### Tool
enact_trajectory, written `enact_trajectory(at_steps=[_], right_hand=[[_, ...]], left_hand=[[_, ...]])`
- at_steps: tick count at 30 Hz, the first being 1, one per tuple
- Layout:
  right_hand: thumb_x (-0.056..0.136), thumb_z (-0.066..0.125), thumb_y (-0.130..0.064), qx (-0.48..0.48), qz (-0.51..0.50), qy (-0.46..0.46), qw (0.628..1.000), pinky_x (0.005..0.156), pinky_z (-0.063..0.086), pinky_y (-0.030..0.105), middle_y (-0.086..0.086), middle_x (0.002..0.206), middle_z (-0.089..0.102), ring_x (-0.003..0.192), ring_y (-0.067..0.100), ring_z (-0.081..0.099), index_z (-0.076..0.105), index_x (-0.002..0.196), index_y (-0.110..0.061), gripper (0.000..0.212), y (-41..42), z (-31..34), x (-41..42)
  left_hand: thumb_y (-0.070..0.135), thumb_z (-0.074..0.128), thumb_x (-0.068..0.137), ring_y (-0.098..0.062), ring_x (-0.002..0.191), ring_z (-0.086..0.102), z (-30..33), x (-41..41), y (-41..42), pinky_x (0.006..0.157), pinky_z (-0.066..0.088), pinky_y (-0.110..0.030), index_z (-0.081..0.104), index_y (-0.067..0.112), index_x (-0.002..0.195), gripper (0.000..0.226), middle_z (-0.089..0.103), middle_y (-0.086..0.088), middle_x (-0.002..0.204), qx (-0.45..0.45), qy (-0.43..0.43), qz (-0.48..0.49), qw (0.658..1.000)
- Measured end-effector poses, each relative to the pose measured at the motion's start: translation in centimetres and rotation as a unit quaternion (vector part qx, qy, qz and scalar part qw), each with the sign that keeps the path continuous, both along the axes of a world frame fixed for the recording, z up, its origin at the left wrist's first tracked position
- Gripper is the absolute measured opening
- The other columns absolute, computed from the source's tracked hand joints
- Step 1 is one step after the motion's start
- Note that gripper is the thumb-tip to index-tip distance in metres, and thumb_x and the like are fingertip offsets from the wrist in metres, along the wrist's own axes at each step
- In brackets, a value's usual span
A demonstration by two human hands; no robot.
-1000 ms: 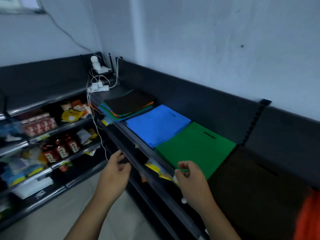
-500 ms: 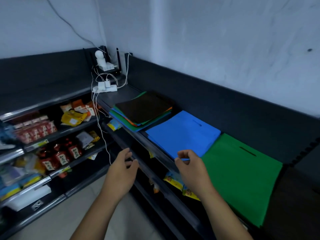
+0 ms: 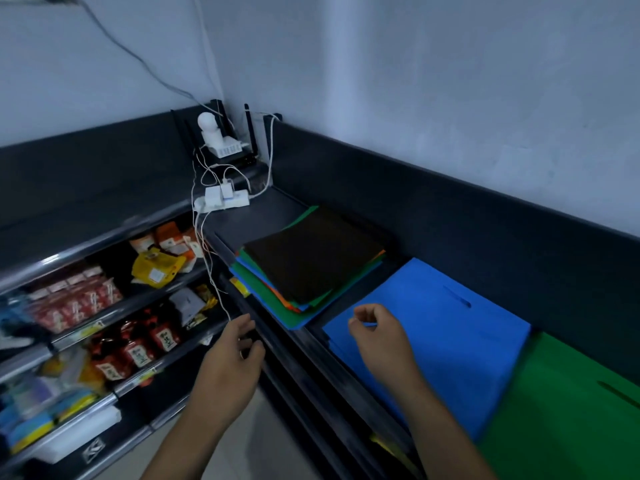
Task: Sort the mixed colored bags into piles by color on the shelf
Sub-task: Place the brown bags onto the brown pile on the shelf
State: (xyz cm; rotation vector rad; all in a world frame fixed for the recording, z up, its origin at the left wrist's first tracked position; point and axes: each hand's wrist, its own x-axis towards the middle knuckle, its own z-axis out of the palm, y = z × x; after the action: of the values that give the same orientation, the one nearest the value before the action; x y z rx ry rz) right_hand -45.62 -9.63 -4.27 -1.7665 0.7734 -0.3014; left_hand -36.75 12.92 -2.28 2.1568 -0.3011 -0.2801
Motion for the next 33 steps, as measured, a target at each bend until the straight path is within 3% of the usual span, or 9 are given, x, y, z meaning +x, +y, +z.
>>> enact_trajectory(at_steps=[6, 11, 15, 18, 20, 23, 26, 29, 33], right_hand=[[0.105, 0.063, -0.032, -0.009, -0.022, 0.024, 0.999, 0.068, 0.051, 0.02, -0.009, 0.115, 0.068, 0.093, 0.006, 0.066, 0.063, 0.118, -0.027, 0.014, -1.5, -1.5, 4.3], [0.105, 0.062, -0.029, 0.029, -0.097, -0.003, 0.995, 0.089, 0.061, 0.051, -0.006, 0.103, 0.07, 0.096, 0.028, 0.074, 0.063, 0.12, -0.025, 0.016, -2.8, -2.2, 8.2], [0.107, 0.06, -0.019, 0.064, -0.163, -0.021, 0.984, 0.091, 0.059, 0.046, -0.006, 0.098, 0.07, 0.1, 0.027, 0.075, 0.054, 0.125, -0.019, 0.019, -3.3, -1.3, 11.7], [0.104, 0.064, -0.021, 0.063, -0.218, -0.015, 0.974, 0.093, 0.059, 0.048, -0.006, 0.097, 0.072, 0.101, 0.027, 0.075, 0.054, 0.136, -0.016, 0.034, -3.7, -1.3, 14.2], [0.102, 0.067, -0.031, 0.068, -0.248, 0.003, 0.966, 0.097, 0.06, 0.049, -0.007, 0.099, 0.073, 0.099, 0.022, 0.074, 0.056, 0.138, -0.018, 0.039, -3.8, -1.9, 15.6], [0.103, 0.065, -0.035, 0.098, -0.276, 0.026, 0.956, 0.093, 0.062, 0.041, -0.008, 0.099, 0.076, 0.093, 0.013, 0.074, 0.068, 0.103, -0.027, 0.008, -4.0, -2.2, 16.8], [0.099, 0.07, -0.039, 0.073, -0.309, 0.046, 0.947, 0.085, 0.064, 0.041, -0.003, 0.098, 0.082, 0.089, 0.017, 0.078, 0.078, 0.101, -0.02, 0.02, -4.7, -3.0, 17.8], [0.095, 0.077, -0.029, 0.057, -0.368, 0.042, 0.927, 0.081, 0.063, 0.04, 0.001, 0.099, 0.082, 0.09, 0.02, 0.077, 0.078, 0.104, -0.015, 0.017, -5.2, -3.5, 18.0], [0.092, 0.079, -0.025, 0.024, -0.392, 0.068, 0.917, 0.085, 0.064, 0.046, 0.001, 0.093, 0.081, 0.086, 0.021, 0.078, 0.078, 0.101, -0.015, 0.013, -4.9, -3.1, 17.6]], left_hand=[[0.02, 0.056, 0.104, -0.008, 0.125, 0.055, 0.2, 6.7, -1.5, 0.101, 0.046, -0.03, 0.041, 0.024, 0.153, 0.052, 0.053, 0.011, 0.146, 0.001, -0.029, -0.042, 0.999], [0.026, 0.057, 0.102, -0.008, 0.109, 0.062, 0.3, 15.3, -4.7, 0.084, 0.049, -0.024, 0.046, 0.03, 0.149, 0.048, 0.059, 0.003, 0.137, 0.021, -0.058, -0.093, 0.994], [0.029, 0.055, 0.104, -0.018, 0.14, 0.045, 0.4, 22.0, -8.2, 0.113, 0.04, -0.033, 0.04, 0.028, 0.154, 0.052, 0.046, 0.0, 0.156, 0.038, -0.038, -0.174, 0.983], [0.035, 0.051, 0.105, -0.018, 0.148, 0.034, -0.4, 25.5, -10.4, 0.119, 0.034, -0.037, 0.033, 0.027, 0.159, 0.057, 0.032, 0.007, 0.164, 0.073, -0.065, -0.235, 0.967], [0.043, 0.047, 0.105, -0.021, 0.153, 0.027, -1.2, 27.3, -11.4, 0.12, 0.034, -0.041, 0.024, 0.026, 0.161, 0.063, 0.021, 0.008, 0.168, 0.112, -0.076, -0.275, 0.952], [0.056, 0.039, 0.104, -0.023, 0.153, 0.027, -2.3, 28.2, -12.8, 0.119, 0.035, -0.04, 0.015, 0.025, 0.163, 0.071, 0.018, 0.006, 0.17, 0.184, -0.066, -0.342, 0.919], [0.063, 0.04, 0.1, -0.019, 0.147, 0.035, -2.3, 27.9, -13.7, 0.115, 0.037, -0.034, 0.023, 0.029, 0.161, 0.072, 0.03, 0.008, 0.165, 0.22, -0.087, -0.415, 0.878], [0.06, 0.043, 0.1, -0.011, 0.136, 0.049, -1.8, 28.6, -14.1, 0.108, 0.045, -0.032, 0.033, 0.035, 0.156, 0.062, 0.042, 0.014, 0.157, 0.151, -0.07, -0.429, 0.888], [0.048, 0.043, 0.105, -0.017, 0.141, 0.044, -1.7, 31.5, -14.2, 0.11, 0.044, -0.034, 0.029, 0.027, 0.159, 0.059, 0.041, 0.006, 0.159, 0.152, -0.106, -0.392, 0.901]])
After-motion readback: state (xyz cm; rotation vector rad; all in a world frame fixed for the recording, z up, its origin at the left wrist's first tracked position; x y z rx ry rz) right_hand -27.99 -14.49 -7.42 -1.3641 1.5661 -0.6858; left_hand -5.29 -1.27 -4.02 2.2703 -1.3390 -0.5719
